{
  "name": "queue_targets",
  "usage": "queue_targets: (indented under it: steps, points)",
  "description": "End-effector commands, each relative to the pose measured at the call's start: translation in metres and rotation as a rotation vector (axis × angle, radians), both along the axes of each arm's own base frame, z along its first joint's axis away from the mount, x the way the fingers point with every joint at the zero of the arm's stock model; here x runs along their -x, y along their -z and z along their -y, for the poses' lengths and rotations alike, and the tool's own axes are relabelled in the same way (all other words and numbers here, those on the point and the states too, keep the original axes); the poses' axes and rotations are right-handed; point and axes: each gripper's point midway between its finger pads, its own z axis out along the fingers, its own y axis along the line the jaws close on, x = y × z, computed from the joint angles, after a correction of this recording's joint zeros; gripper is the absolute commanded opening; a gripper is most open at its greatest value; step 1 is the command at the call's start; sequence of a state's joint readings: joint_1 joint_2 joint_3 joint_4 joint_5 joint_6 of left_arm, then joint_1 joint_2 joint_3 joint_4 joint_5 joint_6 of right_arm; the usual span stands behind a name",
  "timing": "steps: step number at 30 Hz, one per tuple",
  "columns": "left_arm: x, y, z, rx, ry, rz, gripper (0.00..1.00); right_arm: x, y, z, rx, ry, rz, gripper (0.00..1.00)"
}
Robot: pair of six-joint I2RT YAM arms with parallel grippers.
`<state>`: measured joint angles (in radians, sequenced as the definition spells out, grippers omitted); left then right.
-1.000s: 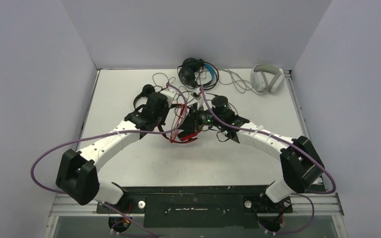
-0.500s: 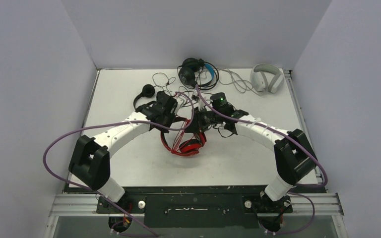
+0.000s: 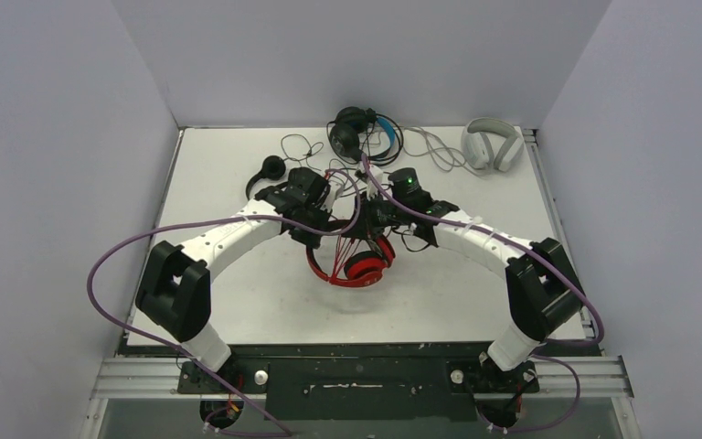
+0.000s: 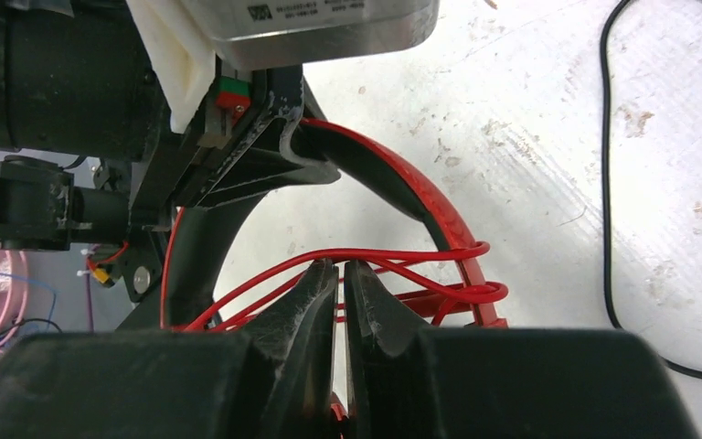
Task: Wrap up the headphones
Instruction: Wrap the headphones cable around the headphones.
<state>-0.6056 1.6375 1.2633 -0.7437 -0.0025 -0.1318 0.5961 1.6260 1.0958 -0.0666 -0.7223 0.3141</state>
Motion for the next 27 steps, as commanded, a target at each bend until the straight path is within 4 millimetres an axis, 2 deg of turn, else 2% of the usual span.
queue_targets:
  steps: [1, 6, 11, 15, 18, 22, 27]
  points:
    - [0.004, -0.021, 0.032, 0.152, 0.047, -0.018, 0.0, -0.03, -0.034, 0.0, -0.058, 0.081, 0.201, 0.0]
    - [0.003, -0.024, 0.032, 0.161, 0.049, -0.012, 0.0, -0.032, -0.024, 0.007, -0.018, 0.094, 0.237, 0.0]
    - [0.002, -0.026, 0.033, 0.164, 0.043, -0.01, 0.0, -0.032, -0.027, 0.015, 0.029, 0.078, 0.299, 0.02]
    - [-0.006, -0.028, 0.026, 0.139, 0.001, 0.009, 0.0, -0.023, -0.03, 0.02, 0.055, 0.045, 0.297, 0.25]
    - [-0.01, -0.028, 0.023, 0.117, -0.016, 0.021, 0.0, -0.024, -0.039, 0.024, 0.077, 0.06, 0.297, 0.31]
    - [-0.009, -0.023, 0.024, 0.108, -0.015, -0.003, 0.0, -0.034, -0.047, 0.033, 0.13, 0.117, 0.268, 0.43]
    - [-0.007, -0.022, 0.021, 0.105, -0.02, -0.012, 0.0, -0.046, -0.062, 0.051, 0.114, 0.185, 0.248, 0.49]
